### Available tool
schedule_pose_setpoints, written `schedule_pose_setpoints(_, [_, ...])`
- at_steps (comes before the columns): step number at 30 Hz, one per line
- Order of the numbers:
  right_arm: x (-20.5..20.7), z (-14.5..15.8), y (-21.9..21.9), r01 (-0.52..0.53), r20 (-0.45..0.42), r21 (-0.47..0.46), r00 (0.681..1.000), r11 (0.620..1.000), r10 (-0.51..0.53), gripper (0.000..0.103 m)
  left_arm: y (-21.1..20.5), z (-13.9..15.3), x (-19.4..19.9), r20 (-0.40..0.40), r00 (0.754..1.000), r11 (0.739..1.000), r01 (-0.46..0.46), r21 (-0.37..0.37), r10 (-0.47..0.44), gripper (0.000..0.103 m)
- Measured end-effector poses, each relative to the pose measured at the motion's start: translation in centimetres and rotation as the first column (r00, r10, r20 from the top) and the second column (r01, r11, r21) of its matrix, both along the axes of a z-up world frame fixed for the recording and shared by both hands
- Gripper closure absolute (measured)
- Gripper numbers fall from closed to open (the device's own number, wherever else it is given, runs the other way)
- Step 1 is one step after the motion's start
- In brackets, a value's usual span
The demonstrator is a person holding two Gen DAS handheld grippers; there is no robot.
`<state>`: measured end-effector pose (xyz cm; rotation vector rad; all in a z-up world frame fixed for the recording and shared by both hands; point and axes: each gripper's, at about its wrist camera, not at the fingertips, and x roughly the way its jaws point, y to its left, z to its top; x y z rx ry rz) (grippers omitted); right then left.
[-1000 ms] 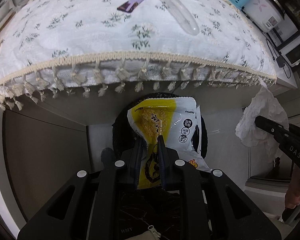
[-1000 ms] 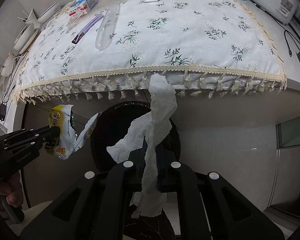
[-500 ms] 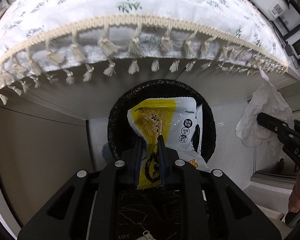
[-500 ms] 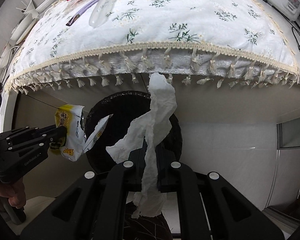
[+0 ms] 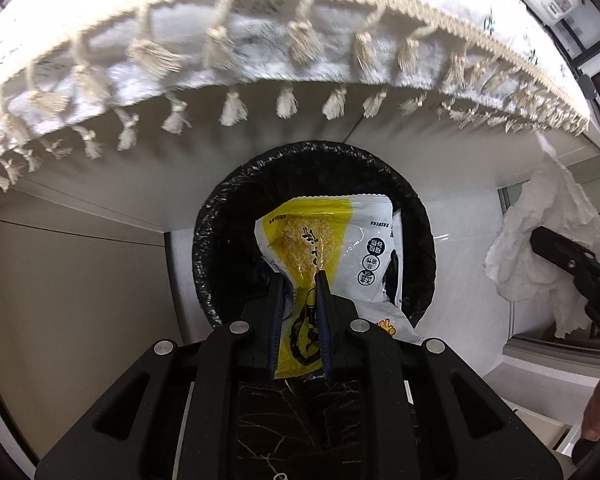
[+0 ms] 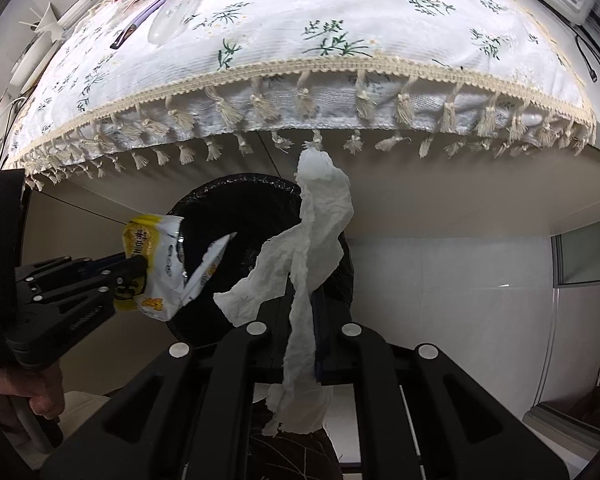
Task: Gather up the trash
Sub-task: 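Open the left tool over the bin to drop the yellow bag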
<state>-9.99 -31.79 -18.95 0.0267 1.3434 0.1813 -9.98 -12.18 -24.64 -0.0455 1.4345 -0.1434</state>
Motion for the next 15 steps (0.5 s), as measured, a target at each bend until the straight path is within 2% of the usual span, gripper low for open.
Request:
schedule_pose_setpoints(8, [0.2, -0.3, -0.5, 0.009, -0.010, 0.004, 1.000, 1.000, -0.009, 0.098, -1.4, -0.8, 0.0, 0.002, 0.999, 0.999, 0.044, 0.008, -0.044, 0.087])
schedule_pose_setpoints(13, [0.4, -0.3, -0.4, 0.008, -0.010, 0.008, 1.000, 1.000, -0.008, 0.098, -1.3, -0.3, 0.0, 0.017, 0.999, 0.999, 0.043, 0.014, -0.043, 0.081])
schedule_pose_setpoints(15, [0.5, -0.5, -0.3, 0.004, -0.011, 0.009, 1.000, 1.000, -0.004, 0.098, -1.2, 0.1, 0.0, 0.031, 0.999, 0.999, 0.039, 0.023, -0.039, 0.072])
